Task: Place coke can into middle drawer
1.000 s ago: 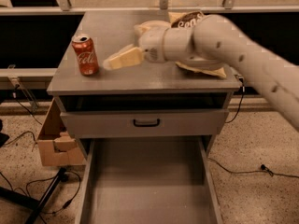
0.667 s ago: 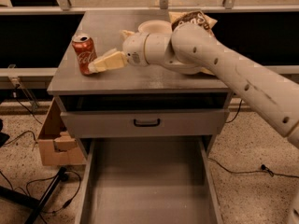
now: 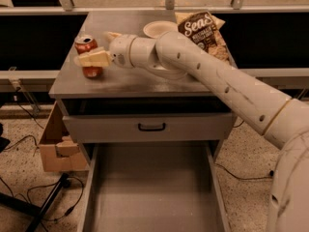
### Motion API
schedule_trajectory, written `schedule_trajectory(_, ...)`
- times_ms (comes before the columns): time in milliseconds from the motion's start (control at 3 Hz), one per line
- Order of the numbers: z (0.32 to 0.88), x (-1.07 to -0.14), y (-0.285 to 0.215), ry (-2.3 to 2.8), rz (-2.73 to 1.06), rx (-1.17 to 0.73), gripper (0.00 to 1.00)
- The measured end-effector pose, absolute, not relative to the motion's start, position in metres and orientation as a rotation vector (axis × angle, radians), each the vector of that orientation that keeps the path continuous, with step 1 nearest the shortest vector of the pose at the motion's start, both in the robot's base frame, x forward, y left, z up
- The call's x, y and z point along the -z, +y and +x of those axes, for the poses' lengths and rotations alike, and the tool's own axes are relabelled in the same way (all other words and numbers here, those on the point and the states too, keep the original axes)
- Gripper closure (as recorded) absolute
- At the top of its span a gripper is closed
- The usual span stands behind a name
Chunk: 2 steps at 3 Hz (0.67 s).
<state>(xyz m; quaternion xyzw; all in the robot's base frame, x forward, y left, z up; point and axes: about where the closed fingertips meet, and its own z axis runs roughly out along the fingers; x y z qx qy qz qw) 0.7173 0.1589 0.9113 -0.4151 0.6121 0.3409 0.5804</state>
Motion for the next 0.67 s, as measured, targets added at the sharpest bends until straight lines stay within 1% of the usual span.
schedule_trajectory(667, 0.713, -0.925, 0.193, 1.381, -0.97, -0.807, 0.64)
